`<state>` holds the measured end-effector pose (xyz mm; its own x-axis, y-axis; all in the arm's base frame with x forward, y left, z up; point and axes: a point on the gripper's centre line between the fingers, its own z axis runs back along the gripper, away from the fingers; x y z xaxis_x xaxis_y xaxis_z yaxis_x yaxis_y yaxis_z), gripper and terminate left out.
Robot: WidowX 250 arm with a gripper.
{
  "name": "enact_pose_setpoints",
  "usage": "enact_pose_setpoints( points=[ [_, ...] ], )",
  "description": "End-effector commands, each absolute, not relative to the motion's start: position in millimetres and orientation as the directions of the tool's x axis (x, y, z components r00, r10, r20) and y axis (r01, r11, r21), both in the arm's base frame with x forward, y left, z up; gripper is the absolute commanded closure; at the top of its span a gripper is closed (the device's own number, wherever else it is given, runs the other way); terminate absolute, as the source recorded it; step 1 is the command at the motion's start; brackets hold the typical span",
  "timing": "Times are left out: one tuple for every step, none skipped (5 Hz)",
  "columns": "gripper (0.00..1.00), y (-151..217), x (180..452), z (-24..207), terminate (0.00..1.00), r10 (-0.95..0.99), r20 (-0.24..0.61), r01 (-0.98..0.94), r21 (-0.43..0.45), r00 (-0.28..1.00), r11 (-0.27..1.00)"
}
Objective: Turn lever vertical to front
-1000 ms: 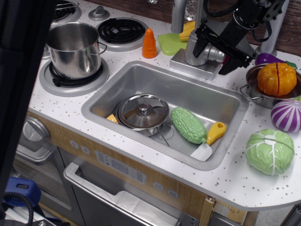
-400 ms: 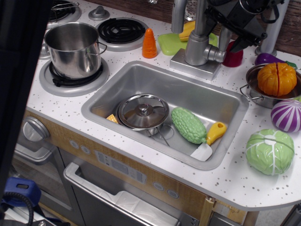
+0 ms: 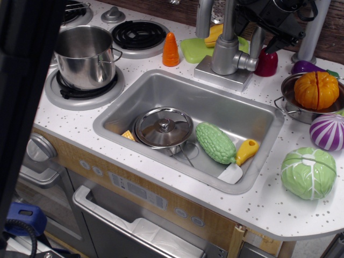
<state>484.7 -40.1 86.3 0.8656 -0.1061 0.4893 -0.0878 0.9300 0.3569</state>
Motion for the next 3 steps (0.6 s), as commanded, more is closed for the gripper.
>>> enact_pose_setpoints(
  points=[
    [0.0,-32.9,499.8,108.0,0.0,-0.096,0.557,-0.11,0.325,0.825,0.939],
    [1.0,-34.3,500.6,108.0,0.0,-0.087,0.554,-0.116,0.32,0.828,0.94],
    [1.0,-44.5,487.0,108.6,0.0,-0.048,0.529,-0.138,0.307,0.847,0.942]
  ],
)
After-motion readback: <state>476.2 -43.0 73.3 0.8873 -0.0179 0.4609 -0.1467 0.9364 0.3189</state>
